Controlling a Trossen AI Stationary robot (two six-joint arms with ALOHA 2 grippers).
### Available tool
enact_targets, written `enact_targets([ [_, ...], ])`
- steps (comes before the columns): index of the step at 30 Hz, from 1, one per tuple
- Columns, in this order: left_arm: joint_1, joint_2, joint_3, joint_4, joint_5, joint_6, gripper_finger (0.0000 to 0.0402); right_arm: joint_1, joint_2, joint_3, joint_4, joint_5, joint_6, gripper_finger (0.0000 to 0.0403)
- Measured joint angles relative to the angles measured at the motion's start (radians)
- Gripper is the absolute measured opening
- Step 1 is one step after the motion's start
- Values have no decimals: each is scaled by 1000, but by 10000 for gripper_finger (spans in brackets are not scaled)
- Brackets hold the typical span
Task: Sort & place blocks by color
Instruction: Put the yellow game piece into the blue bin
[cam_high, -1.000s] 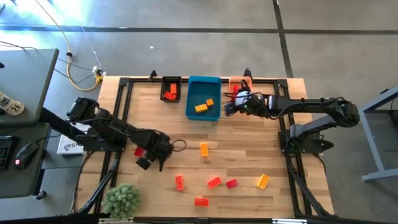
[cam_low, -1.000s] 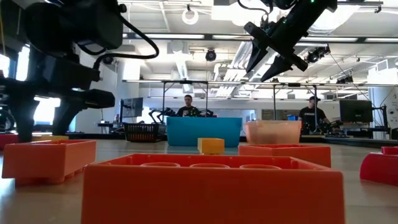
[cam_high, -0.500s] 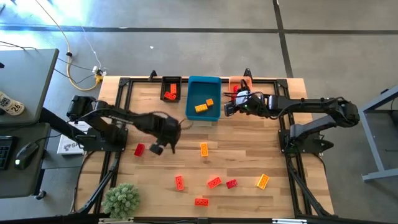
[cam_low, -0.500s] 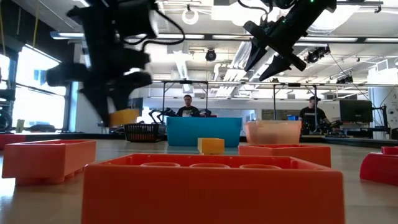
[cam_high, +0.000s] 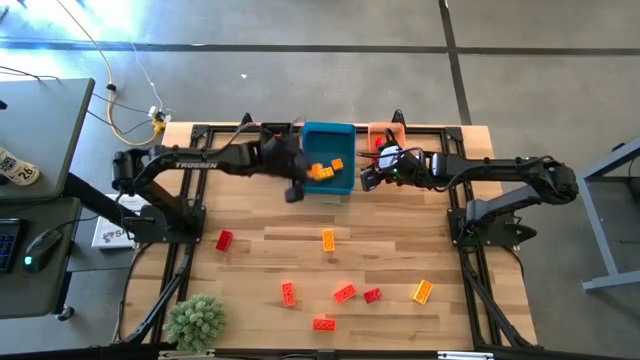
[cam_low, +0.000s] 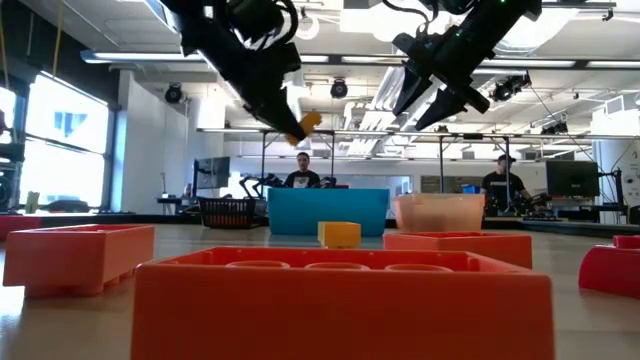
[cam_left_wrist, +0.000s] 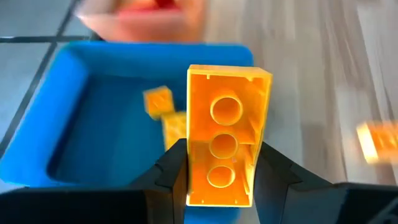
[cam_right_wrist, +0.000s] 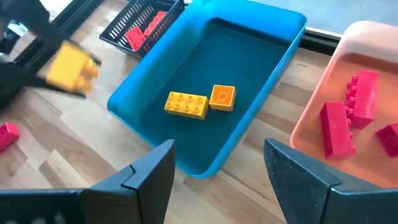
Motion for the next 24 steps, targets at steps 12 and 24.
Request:
enact_targets([
  [12, 99, 84, 0, 104, 79, -139, 105, -7, 0, 0, -1, 31, -41, 232],
  [24, 98, 206, -1, 136, 72, -169, 123, -13, 0, 0, -1, 19, -33, 232],
])
